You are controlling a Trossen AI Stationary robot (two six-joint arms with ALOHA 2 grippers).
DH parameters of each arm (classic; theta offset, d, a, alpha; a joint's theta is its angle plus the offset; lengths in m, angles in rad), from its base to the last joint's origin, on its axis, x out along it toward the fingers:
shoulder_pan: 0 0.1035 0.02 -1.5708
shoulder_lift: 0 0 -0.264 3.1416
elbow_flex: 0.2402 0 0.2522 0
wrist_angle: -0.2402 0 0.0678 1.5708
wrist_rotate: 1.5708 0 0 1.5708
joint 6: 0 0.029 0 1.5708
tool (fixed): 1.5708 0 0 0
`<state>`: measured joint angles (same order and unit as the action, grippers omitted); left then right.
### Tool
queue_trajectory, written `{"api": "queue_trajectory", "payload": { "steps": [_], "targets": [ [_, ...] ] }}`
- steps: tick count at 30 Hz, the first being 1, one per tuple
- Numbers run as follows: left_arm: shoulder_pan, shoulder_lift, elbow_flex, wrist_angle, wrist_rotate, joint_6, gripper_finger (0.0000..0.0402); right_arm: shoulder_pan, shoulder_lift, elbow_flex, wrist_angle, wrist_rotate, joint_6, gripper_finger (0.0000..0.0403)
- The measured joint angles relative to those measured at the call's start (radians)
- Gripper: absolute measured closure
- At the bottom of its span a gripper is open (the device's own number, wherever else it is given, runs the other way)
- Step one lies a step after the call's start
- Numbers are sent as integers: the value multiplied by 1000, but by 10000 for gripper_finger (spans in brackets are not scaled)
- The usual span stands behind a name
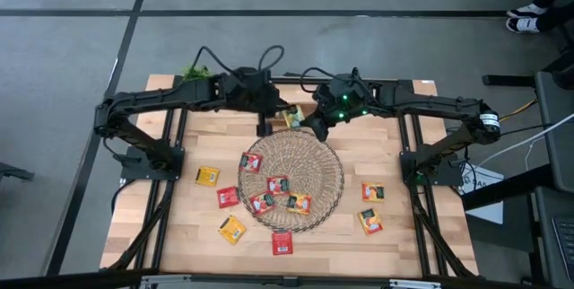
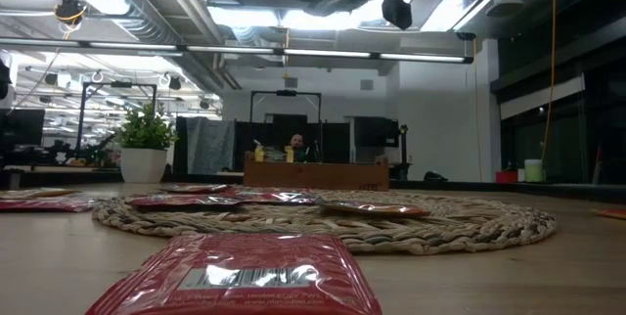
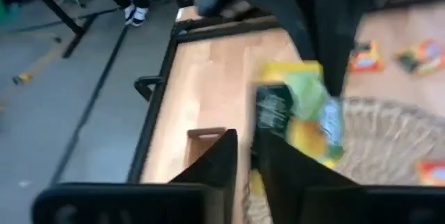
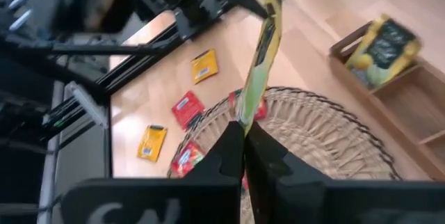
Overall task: Pick & Place Tea
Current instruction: Put the yellow tea bag into the left of the wooden organizer
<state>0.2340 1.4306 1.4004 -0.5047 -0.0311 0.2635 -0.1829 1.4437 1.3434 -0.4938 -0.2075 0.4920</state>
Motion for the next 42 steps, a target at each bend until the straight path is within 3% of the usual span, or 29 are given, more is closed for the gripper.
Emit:
{"api": "queue_trajectory", "payload": {
  "steps": [8,13,20,32,42],
  "targets": [
    [87,-33,5,11,330,-198,252,0,0,0,-8,-59,-55,398],
    [125,-33,5,6,520,-291,215,0,0,0,-8,-60,-95,398],
    [129,-33,5,-35,519,-314,193,2,0,0,-6,-68,-133,398],
    [128,-17,5,-67,504,-321,193,17,-1,0,22,-104,-200,398],
    [128,-17,5,-75,563,-314,247,17,-1,0,24,-103,-217,398]
  ]
}}
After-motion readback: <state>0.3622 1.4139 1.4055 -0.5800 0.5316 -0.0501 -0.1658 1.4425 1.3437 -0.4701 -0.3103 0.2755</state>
